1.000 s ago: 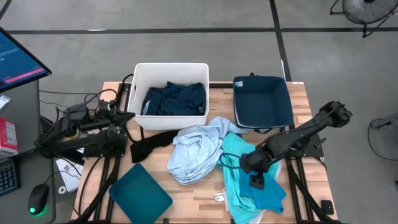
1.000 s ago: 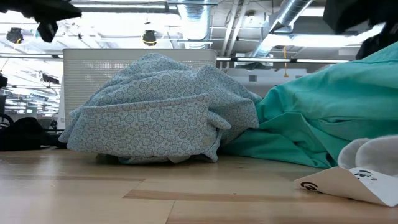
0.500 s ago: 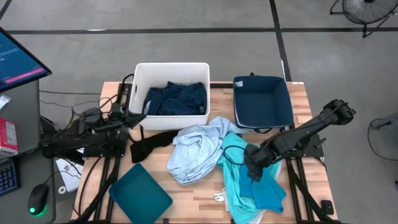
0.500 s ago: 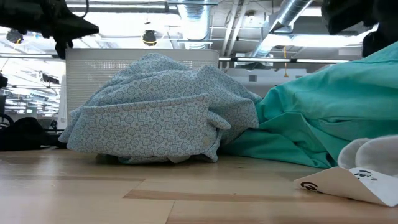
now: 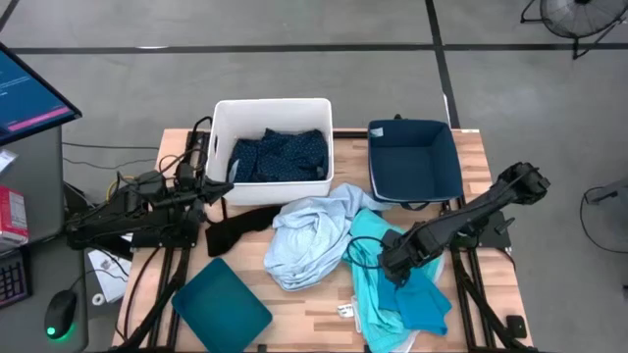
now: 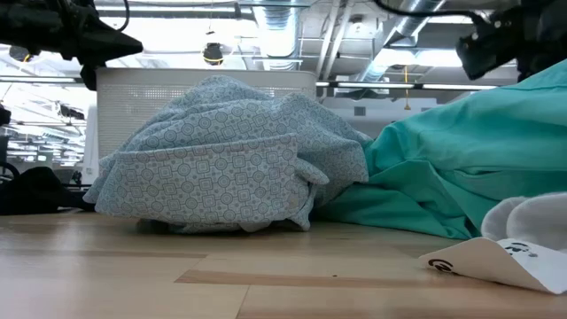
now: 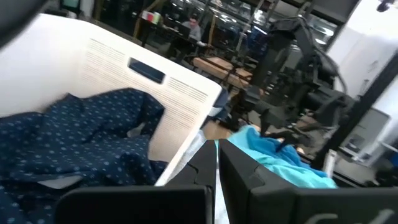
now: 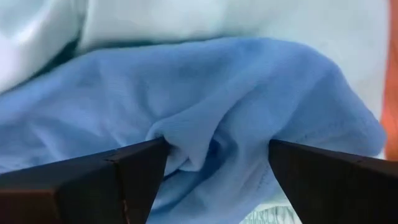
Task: Pick & Place Cloths
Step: Put the blue shorts into the dark blue laundry organizer
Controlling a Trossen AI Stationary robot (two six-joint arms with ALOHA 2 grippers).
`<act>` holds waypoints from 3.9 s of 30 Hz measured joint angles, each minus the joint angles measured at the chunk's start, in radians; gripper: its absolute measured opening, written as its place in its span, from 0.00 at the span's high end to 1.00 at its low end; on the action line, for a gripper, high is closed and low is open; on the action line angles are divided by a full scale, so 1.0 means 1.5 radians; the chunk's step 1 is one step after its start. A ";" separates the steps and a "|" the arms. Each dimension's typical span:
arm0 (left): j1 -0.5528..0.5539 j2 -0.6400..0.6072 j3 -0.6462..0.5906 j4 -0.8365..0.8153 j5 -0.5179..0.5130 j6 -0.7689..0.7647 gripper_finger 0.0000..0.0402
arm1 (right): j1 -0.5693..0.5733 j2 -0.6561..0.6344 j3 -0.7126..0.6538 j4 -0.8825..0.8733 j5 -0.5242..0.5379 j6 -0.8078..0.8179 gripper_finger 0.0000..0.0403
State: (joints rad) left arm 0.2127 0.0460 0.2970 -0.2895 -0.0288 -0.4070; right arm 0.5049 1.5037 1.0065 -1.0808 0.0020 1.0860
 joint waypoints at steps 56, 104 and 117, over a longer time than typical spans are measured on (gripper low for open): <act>0.000 0.000 0.052 0.020 0.060 -0.054 1.00 | -0.065 -0.157 0.133 -0.074 0.104 -0.033 0.74; 0.000 0.000 0.052 0.017 0.059 -0.007 1.00 | -0.040 0.111 0.133 -0.087 0.120 -0.452 0.48; 0.000 0.000 0.052 0.016 0.054 -0.006 1.00 | -0.070 0.012 0.176 -0.074 0.085 -0.426 0.99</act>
State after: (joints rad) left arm 0.2123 0.0463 0.3756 -0.2660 0.0529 -0.4156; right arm 0.4003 1.5215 1.2700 -1.1923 0.1296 0.4470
